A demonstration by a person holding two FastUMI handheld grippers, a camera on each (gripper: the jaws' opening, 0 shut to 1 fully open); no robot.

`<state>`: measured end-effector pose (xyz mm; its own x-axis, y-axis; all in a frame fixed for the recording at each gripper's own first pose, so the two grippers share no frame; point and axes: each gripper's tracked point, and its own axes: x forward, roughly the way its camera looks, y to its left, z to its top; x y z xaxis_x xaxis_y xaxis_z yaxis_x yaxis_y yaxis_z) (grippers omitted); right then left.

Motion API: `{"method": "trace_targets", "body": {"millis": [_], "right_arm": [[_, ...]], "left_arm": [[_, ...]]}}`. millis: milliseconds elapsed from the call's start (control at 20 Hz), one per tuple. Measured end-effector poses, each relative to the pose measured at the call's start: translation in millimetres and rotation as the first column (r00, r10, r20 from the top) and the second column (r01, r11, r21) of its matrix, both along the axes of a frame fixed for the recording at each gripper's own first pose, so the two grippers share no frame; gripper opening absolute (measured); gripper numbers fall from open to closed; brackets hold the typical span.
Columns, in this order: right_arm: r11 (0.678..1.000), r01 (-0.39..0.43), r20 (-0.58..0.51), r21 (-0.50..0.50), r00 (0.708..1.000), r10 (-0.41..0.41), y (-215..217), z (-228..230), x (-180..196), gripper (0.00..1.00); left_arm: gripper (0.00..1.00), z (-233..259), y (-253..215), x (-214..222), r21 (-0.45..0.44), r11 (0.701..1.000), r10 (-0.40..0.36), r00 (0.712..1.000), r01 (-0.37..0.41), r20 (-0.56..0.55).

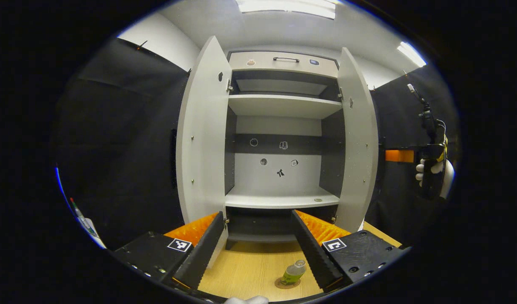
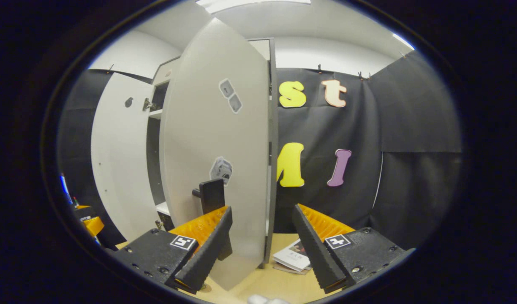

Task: Grasp the bottle in the cabinet with the left hand and place it on the coaster, then close the right door with the right hand and the left door with the left hand.

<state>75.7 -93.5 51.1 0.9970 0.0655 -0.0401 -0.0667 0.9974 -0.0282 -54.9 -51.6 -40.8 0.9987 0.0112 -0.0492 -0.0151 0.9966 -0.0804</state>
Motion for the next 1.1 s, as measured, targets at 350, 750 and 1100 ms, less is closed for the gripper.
{"method": "trace_targets", "body": {"millis": [350, 750, 1100], "right_arm": [[0.998, -0.037, 0.067, -0.060, 0.997, 0.041, 57.7, 3.6, 16.1, 0.94], [0.999, 0.001, 0.078, -0.053, 0.997, 0.003, 39.3, 9.3, -10.9, 0.96], [0.996, 0.090, 0.051, -0.011, 0.995, -0.089, 7.2, -10.8, -53.2, 0.96]], "left_arm": [[0.96, 0.2, 9.4, -1.6, 0.000, 1.000, -0.013, 1.000, 0.013, 0.009], [0.96, 0.1, 14.3, 5.0, -0.011, 1.000, -0.028, 0.999, 0.028, 0.016], [0.96, 0.7, 6.2, 14.6, -0.015, 0.997, -0.080, 0.997, 0.080, 0.011]]}}
